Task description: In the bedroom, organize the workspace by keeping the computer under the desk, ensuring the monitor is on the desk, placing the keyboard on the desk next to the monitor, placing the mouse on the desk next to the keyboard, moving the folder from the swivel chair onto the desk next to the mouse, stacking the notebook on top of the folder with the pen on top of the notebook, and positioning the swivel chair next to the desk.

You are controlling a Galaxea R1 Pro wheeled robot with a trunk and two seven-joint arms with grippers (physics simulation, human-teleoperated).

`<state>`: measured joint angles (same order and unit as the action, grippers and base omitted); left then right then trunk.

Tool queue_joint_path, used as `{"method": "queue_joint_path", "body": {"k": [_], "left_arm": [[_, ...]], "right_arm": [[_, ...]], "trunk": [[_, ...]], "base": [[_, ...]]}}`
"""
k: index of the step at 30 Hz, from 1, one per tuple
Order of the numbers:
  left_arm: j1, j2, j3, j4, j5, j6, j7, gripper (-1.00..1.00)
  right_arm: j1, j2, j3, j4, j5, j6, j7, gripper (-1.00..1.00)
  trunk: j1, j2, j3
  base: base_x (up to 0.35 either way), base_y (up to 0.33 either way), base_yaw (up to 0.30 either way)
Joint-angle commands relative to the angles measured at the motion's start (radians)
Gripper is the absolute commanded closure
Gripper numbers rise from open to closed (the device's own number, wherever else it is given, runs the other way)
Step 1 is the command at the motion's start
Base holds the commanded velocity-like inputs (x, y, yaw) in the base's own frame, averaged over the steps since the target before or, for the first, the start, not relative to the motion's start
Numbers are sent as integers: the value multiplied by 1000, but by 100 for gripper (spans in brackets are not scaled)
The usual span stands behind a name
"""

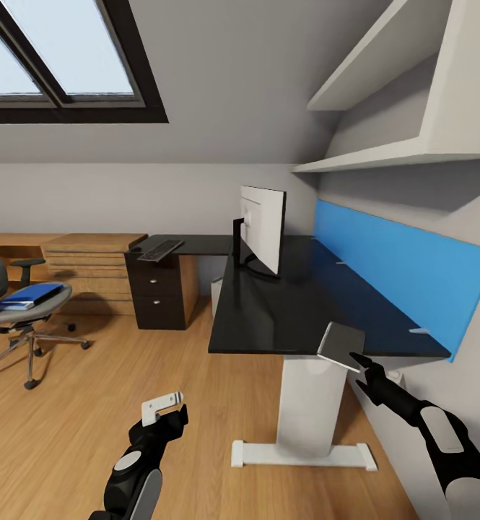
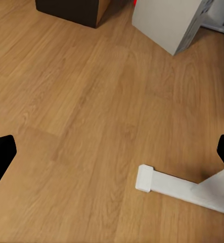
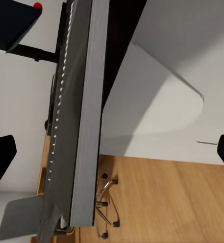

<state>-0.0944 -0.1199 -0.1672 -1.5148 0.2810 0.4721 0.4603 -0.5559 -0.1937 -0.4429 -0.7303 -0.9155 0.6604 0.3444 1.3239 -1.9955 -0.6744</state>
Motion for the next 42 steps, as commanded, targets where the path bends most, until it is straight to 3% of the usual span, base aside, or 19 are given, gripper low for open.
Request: {"method": "queue_joint_path", "body": {"k": [1, 23, 24, 42], "left_arm": [[-1, 0, -1, -1, 10, 2, 9, -100], [-1, -1, -2, 3, 10, 2, 11, -100], [-1, -1, -2, 4, 10, 2, 11, -100], [0, -2, -2, 8, 10, 2, 11, -100]], "right_arm": [[-1, 0, -4, 0, 0, 7, 2, -100], [-1, 0, -5, 0, 0, 7, 4, -100], [-1, 0, -5, 0, -1, 7, 4, 100], [-1, 1, -4, 0, -2, 8, 7, 100]], "trunk": [[0, -1, -1], [-11, 20, 8], [-11, 20, 8], [-19, 34, 15]], "base": [[161, 69, 0], [26, 11, 0], [0, 0, 0], [0, 0, 0]]}}
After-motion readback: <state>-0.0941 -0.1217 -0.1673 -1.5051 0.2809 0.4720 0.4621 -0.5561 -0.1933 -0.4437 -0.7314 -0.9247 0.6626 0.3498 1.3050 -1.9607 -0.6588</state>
